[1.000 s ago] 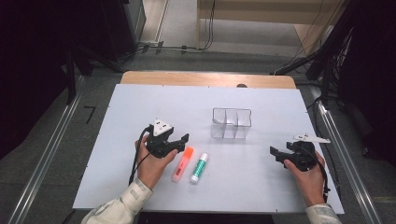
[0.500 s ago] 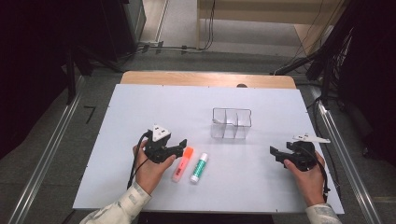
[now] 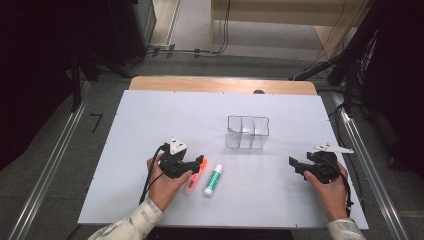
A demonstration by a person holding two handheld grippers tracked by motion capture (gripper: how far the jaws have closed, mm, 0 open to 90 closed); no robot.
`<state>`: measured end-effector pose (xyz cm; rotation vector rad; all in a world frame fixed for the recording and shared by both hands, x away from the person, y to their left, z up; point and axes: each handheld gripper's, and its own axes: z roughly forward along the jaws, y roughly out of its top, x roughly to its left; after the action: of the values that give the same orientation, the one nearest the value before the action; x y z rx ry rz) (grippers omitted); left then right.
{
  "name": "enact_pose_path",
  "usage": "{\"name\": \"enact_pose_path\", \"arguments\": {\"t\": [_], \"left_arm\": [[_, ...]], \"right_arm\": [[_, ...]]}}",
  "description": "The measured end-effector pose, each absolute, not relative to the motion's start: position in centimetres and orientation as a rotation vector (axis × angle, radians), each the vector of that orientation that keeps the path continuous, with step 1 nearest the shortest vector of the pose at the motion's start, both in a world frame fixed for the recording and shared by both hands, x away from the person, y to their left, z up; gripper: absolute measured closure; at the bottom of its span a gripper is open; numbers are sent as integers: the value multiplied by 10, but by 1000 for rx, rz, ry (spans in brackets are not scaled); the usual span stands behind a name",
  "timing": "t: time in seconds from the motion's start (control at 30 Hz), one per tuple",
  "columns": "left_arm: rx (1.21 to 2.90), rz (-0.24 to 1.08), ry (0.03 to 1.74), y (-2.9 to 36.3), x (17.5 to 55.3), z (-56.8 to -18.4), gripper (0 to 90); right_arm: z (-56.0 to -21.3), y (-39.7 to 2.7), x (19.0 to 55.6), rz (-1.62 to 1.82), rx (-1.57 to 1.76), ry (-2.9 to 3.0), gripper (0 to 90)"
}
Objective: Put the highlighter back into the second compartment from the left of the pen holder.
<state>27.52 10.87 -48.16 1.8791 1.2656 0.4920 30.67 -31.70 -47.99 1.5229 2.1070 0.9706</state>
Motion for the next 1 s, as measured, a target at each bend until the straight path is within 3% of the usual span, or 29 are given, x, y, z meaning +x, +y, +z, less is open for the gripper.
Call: {"name": "enact_pose_path", "arguments": {"t": [1.0], "left_arm": [[1971, 465, 1260, 91, 277, -497, 354]], "right_arm": [[-481, -317, 307, 969, 1525, 2115, 230]]}}
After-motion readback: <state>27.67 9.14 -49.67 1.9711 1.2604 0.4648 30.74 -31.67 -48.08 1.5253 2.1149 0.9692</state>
